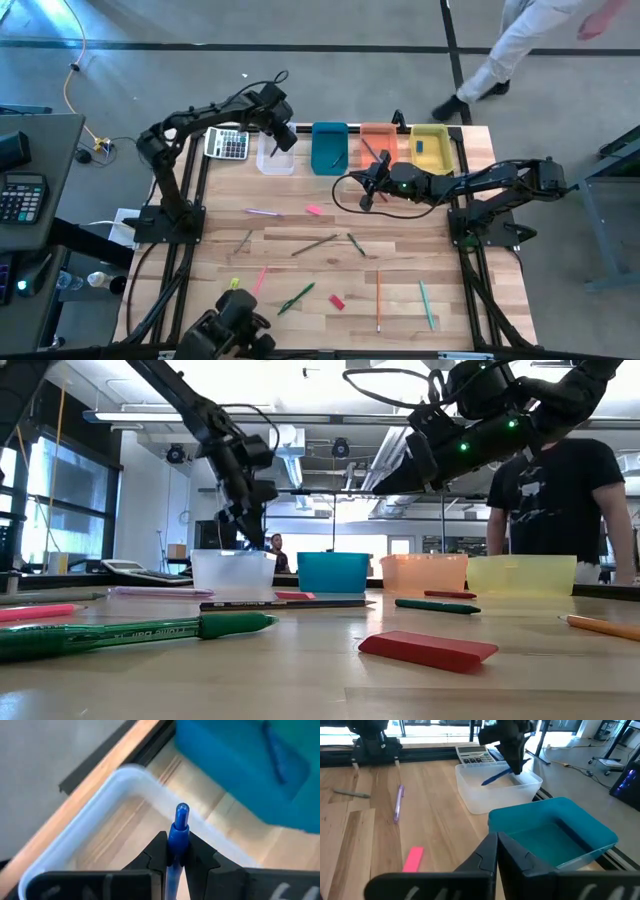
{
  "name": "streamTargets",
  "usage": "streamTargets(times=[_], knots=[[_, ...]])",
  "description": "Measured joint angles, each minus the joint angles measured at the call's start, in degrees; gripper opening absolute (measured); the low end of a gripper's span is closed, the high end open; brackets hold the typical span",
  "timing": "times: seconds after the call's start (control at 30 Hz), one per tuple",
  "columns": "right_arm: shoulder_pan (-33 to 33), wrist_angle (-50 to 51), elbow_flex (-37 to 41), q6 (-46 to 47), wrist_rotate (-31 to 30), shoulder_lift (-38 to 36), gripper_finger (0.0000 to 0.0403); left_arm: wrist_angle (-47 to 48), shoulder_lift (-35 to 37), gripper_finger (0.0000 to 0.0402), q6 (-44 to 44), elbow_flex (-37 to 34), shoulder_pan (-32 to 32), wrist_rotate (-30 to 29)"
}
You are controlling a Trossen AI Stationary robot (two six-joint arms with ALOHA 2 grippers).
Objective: Sort crayons/erasers/pens/pencils in bins
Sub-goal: Put the blue pen into the transparent bin, then put the light blue pen into the transparent bin
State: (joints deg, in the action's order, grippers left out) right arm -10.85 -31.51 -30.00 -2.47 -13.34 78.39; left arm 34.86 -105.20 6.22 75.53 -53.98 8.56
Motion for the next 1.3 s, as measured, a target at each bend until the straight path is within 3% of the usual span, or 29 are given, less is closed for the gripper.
streamTargets(times=[0.3,0.87,1.1,1.3], knots=[[0.0,0.0,0.0,-0.6,0.0,0.0,0.0002,0.2,-3.8,0.0030,0.0,0.0,-2.0,0.0],[0.0,0.2,0.0,-0.6,0.0,0.0,0.0002,0.2,-2.6,0.0111,2.0,-0.1,-1.9,0.0],[-0.1,3.1,0.1,-0.6,0.0,0.0,0.0002,-1.1,4.7,0.0073,4.8,-0.1,-0.6,-0.2],[-0.2,3.5,0.1,0.5,0.0,0.0,0.0002,-14.0,12.4,0.0025,3.5,-7.3,2.3,-0.1]])
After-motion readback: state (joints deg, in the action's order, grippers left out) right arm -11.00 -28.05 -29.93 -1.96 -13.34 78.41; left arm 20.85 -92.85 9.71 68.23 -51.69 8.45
